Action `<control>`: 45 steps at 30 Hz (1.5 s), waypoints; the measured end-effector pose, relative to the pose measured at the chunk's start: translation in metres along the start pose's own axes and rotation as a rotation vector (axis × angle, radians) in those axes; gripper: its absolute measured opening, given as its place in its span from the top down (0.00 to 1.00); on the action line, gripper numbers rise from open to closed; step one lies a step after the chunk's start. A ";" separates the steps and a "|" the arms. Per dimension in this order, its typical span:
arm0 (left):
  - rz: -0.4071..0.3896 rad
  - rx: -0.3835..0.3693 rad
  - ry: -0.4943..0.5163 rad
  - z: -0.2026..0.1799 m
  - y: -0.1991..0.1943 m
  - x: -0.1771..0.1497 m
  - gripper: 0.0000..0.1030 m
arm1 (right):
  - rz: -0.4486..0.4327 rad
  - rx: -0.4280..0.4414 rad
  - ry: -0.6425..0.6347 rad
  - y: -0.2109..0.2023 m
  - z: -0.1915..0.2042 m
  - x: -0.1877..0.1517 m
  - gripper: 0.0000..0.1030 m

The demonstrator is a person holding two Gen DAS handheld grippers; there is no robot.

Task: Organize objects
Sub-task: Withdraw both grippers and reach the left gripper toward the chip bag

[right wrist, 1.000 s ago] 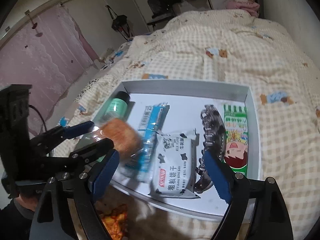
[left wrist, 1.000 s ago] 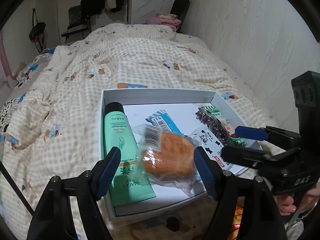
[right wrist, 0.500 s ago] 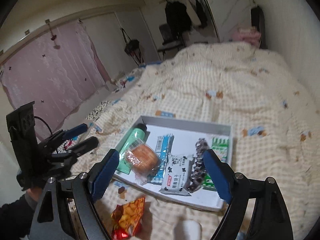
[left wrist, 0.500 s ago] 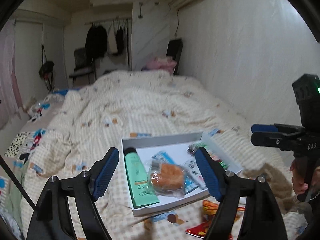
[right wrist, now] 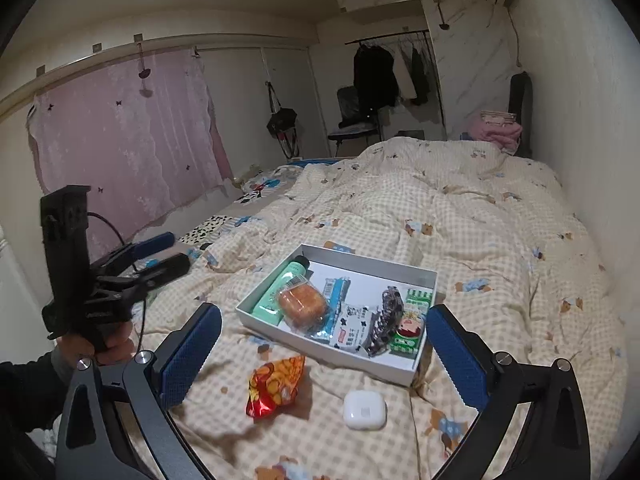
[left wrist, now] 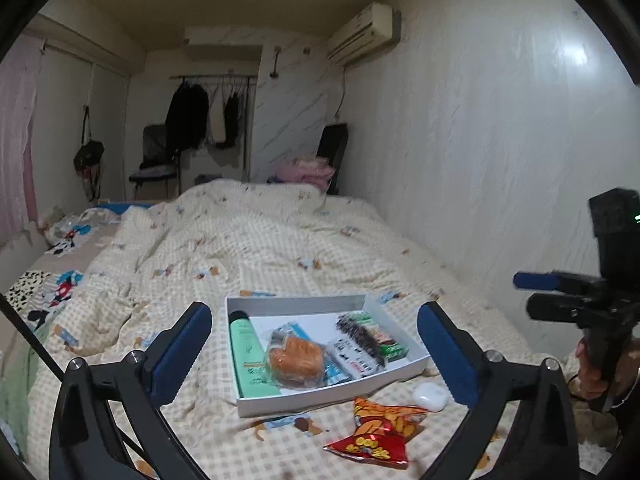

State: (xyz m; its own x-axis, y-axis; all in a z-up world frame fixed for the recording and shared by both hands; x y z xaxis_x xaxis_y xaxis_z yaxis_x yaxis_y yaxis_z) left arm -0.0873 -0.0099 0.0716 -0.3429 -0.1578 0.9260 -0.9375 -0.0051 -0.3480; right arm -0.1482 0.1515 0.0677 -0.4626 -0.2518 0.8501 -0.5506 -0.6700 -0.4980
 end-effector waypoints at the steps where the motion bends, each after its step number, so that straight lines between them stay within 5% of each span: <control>1: 0.006 -0.009 0.008 -0.003 -0.002 -0.001 0.00 | 0.003 0.001 0.008 -0.001 0.000 -0.003 0.00; 12: 0.133 -0.025 0.057 -0.019 0.013 -0.050 0.00 | 0.062 -0.071 0.054 0.012 -0.012 -0.049 0.00; 20: 0.094 -0.043 0.093 -0.028 0.004 -0.067 0.00 | 0.110 -0.093 0.089 0.028 -0.013 -0.089 0.00; 28: 0.124 0.086 0.147 -0.029 0.005 -0.084 0.00 | 0.060 -0.099 0.028 0.024 0.003 -0.098 0.00; 32: 0.199 0.074 0.118 -0.021 0.018 -0.095 0.00 | 0.061 -0.083 -0.001 0.025 0.010 -0.099 0.00; 35: 0.243 0.145 0.105 -0.013 0.028 -0.107 0.00 | 0.062 -0.075 0.011 0.026 0.008 -0.100 0.00; 45: 0.314 0.124 0.086 -0.011 0.035 -0.117 0.03 | 0.059 -0.074 0.024 0.027 0.006 -0.100 0.00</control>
State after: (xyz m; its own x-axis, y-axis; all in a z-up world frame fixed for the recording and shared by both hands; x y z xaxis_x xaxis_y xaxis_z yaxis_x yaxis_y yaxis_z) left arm -0.0802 0.0189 -0.0478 -0.6219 -0.0868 0.7783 -0.7731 -0.0903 -0.6278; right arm -0.1124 0.1547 -0.0296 -0.5122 -0.2718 0.8147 -0.5708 -0.6010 -0.5595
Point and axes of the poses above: each gripper's, at about its wrist camera, not at the fingertips, and y roughly the way its jaws point, z to its left, x to its top, the point moved 5 cm from there along y, roughly the way its jaws point, and after that the axes turned 2 degrees about -y, right-handed, at the moved point
